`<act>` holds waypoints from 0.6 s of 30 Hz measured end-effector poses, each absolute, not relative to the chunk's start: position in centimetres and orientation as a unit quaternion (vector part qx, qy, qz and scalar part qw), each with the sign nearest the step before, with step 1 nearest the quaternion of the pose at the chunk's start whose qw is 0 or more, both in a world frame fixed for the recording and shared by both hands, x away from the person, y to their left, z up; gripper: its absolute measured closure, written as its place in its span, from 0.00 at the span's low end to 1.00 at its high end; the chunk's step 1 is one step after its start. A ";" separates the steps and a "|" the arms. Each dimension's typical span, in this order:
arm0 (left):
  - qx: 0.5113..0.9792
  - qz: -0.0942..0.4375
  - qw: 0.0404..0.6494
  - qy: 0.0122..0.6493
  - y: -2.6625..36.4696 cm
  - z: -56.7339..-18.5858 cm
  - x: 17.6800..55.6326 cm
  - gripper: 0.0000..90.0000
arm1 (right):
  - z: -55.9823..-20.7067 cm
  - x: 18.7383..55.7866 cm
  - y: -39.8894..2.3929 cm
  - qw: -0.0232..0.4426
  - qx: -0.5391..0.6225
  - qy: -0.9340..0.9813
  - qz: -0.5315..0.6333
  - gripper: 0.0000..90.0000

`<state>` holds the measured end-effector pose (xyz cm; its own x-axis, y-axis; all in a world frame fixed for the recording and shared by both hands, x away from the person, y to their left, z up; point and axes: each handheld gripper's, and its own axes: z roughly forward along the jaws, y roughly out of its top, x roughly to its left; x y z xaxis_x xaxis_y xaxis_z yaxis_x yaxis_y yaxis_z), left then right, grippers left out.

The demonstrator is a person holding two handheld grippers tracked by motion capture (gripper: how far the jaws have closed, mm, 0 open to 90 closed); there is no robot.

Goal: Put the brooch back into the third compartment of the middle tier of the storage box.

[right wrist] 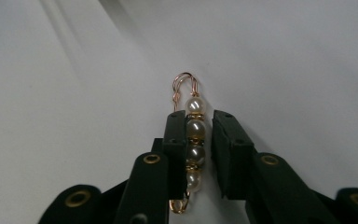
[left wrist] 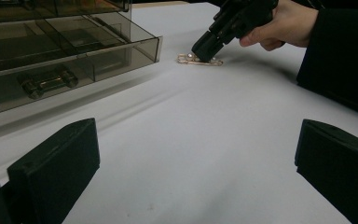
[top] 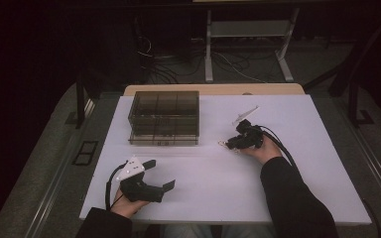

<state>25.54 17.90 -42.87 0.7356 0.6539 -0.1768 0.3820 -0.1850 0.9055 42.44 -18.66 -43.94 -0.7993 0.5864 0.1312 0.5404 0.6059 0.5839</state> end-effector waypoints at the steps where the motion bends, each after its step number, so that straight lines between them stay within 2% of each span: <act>1: 0.759 0.126 0.540 0.341 17.9 -42.9 25.5 0.00 | -43.9 42.4 -18.5 0.042 0.313 0.897 0.309 0.86; 6: 0.760 0.126 0.539 0.341 17.9 -42.9 25.5 0.00 | -43.7 42.1 -18.2 0.050 0.316 0.900 0.296 0.87; 18: 0.760 0.126 0.539 0.341 17.9 -42.9 25.5 0.00 | -43.7 42.7 -18.9 0.012 0.348 0.886 0.305 0.89</act>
